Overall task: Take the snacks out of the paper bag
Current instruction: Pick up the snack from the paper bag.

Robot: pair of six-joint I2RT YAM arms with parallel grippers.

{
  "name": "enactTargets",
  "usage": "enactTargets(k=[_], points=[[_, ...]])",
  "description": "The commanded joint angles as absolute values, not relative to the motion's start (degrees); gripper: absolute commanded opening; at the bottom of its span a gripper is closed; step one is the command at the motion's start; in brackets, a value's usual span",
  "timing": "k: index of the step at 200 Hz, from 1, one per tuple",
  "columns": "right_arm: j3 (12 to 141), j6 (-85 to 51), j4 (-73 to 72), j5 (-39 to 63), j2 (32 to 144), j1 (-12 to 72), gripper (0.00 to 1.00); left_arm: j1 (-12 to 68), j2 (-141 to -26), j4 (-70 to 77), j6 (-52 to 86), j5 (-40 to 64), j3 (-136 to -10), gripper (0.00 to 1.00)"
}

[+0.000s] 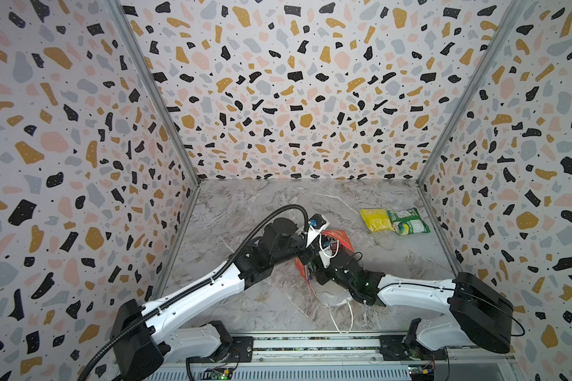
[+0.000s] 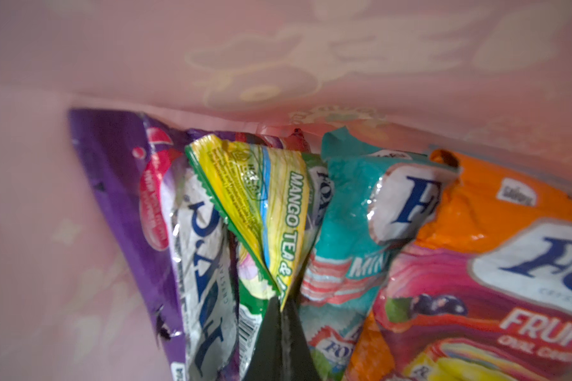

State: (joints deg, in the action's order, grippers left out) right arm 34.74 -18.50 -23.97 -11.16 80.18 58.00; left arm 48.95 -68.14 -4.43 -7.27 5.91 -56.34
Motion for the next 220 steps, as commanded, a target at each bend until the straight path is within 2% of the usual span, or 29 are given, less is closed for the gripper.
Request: enactTargets(k=[1, 161, 220], points=[[35.9, -15.6, -31.9, -10.4, 77.7, 59.7, 0.01, 48.1, -67.9, -3.8, -7.0, 2.0, -55.9, 0.00], [34.8, -9.9, -24.4, -12.1, 66.8, 63.0, 0.00, 48.1, -65.1, -3.1, -6.9, -1.4, -55.2, 0.00], [33.7, -5.0, -19.2, -7.8, 58.5, 63.0, 0.00, 48.1, -64.7, -3.3, -6.4, -3.4, -56.7, 0.00]])
